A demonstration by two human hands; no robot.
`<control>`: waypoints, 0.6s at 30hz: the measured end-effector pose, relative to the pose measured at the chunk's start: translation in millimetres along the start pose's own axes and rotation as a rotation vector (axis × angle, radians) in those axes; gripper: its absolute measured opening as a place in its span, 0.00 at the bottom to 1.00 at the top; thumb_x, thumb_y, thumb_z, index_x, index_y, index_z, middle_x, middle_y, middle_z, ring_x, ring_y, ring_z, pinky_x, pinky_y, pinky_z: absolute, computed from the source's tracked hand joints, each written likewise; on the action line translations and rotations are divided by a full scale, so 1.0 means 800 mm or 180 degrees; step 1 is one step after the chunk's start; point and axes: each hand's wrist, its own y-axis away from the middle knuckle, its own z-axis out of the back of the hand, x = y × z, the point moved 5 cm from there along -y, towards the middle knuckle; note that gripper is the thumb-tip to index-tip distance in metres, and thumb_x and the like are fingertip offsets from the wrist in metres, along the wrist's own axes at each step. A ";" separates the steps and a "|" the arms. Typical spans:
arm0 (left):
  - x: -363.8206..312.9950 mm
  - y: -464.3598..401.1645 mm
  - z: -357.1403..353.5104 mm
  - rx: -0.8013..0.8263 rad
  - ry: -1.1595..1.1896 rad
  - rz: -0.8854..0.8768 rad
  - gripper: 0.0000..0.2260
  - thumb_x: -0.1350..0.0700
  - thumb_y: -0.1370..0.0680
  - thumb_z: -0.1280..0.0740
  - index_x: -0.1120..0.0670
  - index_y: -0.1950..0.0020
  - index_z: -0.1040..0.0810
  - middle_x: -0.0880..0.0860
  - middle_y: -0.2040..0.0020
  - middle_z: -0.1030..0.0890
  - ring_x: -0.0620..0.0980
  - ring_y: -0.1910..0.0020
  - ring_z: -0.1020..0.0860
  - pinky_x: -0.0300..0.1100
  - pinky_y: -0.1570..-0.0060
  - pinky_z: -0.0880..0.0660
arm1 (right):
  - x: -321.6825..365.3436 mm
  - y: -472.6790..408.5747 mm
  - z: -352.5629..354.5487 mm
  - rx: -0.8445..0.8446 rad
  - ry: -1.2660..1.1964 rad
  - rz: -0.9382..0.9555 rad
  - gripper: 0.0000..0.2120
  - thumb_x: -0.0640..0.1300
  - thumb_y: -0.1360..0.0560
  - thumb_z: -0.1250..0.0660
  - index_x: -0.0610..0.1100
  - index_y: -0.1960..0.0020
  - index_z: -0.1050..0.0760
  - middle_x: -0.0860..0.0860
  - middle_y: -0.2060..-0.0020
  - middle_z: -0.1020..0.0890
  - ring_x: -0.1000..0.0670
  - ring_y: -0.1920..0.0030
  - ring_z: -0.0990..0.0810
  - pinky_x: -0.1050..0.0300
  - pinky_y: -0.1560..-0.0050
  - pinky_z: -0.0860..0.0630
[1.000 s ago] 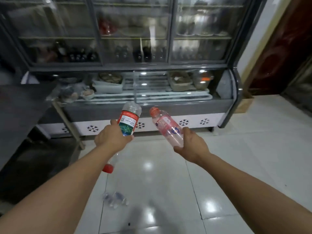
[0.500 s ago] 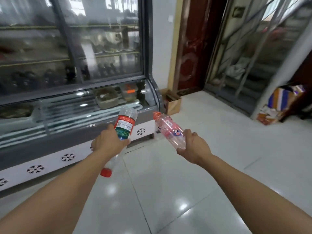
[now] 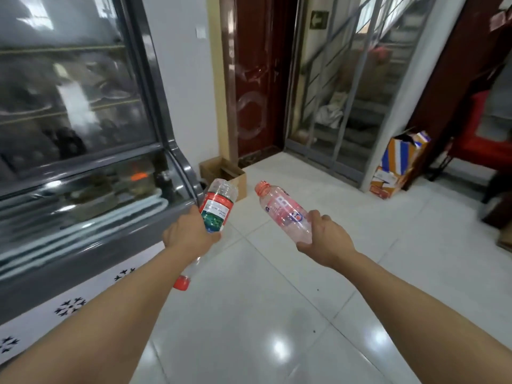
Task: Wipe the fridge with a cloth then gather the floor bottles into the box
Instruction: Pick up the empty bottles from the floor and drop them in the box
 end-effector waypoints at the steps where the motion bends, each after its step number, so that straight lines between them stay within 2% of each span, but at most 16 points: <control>1: -0.012 -0.026 -0.004 0.0009 0.0043 -0.0008 0.30 0.42 0.32 0.27 0.52 0.38 0.33 0.54 0.45 0.22 0.55 0.48 0.22 0.50 0.47 0.24 | -0.007 -0.024 0.003 -0.0020 0.0016 -0.0017 0.28 0.54 0.30 0.32 0.43 0.37 0.38 0.44 0.48 0.26 0.43 0.53 0.24 0.55 0.60 0.31; 6: -0.080 -0.154 -0.019 0.0126 0.0082 -0.0128 0.30 0.42 0.32 0.28 0.54 0.37 0.34 0.56 0.43 0.22 0.57 0.47 0.22 0.51 0.45 0.25 | -0.039 -0.143 0.026 -0.0102 0.0030 -0.0173 0.29 0.54 0.30 0.32 0.45 0.35 0.39 0.45 0.47 0.26 0.44 0.51 0.23 0.51 0.56 0.23; 10: -0.137 -0.240 -0.031 0.0215 -0.0030 -0.0241 0.30 0.40 0.31 0.29 0.54 0.37 0.34 0.55 0.43 0.22 0.57 0.46 0.23 0.50 0.45 0.26 | -0.066 -0.236 0.034 -0.0172 -0.0052 -0.0233 0.30 0.55 0.30 0.32 0.45 0.35 0.39 0.44 0.47 0.26 0.43 0.51 0.24 0.54 0.59 0.27; 12: -0.166 -0.284 -0.040 0.0219 -0.0116 -0.0270 0.31 0.40 0.31 0.29 0.53 0.36 0.35 0.55 0.42 0.23 0.57 0.45 0.23 0.49 0.46 0.27 | -0.080 -0.286 0.031 -0.0178 -0.0073 -0.0231 0.30 0.55 0.30 0.32 0.45 0.34 0.39 0.45 0.46 0.26 0.44 0.52 0.24 0.53 0.58 0.26; 18: -0.249 -0.438 -0.070 0.0150 -0.0165 -0.0170 0.30 0.40 0.31 0.29 0.54 0.37 0.34 0.56 0.43 0.23 0.57 0.45 0.23 0.50 0.44 0.25 | -0.140 -0.470 0.025 -0.0212 -0.0029 -0.0077 0.31 0.56 0.31 0.31 0.46 0.34 0.39 0.46 0.47 0.26 0.48 0.57 0.27 0.55 0.63 0.28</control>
